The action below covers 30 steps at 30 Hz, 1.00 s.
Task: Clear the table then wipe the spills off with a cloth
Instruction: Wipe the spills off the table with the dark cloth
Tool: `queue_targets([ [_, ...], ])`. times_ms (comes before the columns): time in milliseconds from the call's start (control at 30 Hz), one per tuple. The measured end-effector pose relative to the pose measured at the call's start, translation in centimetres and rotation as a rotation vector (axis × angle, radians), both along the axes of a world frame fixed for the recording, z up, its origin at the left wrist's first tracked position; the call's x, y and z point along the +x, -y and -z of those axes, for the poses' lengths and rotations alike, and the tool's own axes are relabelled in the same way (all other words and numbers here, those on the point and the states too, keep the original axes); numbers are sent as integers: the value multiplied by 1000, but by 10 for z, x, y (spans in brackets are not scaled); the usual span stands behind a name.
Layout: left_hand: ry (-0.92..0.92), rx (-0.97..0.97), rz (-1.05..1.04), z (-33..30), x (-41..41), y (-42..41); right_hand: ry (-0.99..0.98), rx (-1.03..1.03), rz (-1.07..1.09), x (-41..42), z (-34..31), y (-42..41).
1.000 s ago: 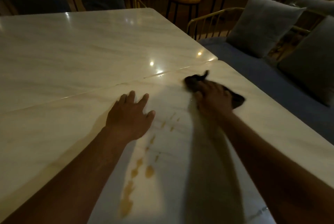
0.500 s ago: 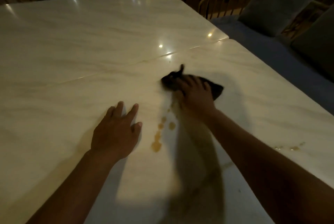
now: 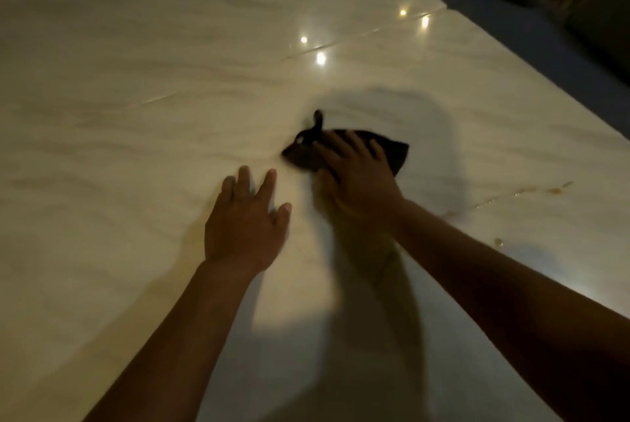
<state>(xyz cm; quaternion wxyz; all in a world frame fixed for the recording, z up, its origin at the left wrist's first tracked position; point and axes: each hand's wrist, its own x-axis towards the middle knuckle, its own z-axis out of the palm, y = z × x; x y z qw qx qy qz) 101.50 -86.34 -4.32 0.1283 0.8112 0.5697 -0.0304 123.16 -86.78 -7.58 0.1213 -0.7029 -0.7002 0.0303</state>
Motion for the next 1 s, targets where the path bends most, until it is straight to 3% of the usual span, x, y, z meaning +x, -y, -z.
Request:
queue_targets([
  [67,28,-6,3,-1,-10,12,-14,-53,-157,-21,-3,37],
  [133,28,-13,21,-4,-23,27,29,-41,-162,-9,-3,41],
  [333,-20,-29,50,-7,-65,64,15,-59,277,-7,-1,1],
  [500,4,-47,69,-10,-91,88,-7,-29,-63,-97,0,89],
  [600,1,-59,81,-13,-107,101,41,-90,-241,-98,1,120],
  [800,-20,-83,76,-17,-135,125,16,-73,189,-80,-4,79],
  [867,-14,-91,74,-15,-141,132,10,-51,109,-108,-3,100],
  [1000,-1,-116,87,-19,-160,148,52,-85,-285,-149,-4,191],
])
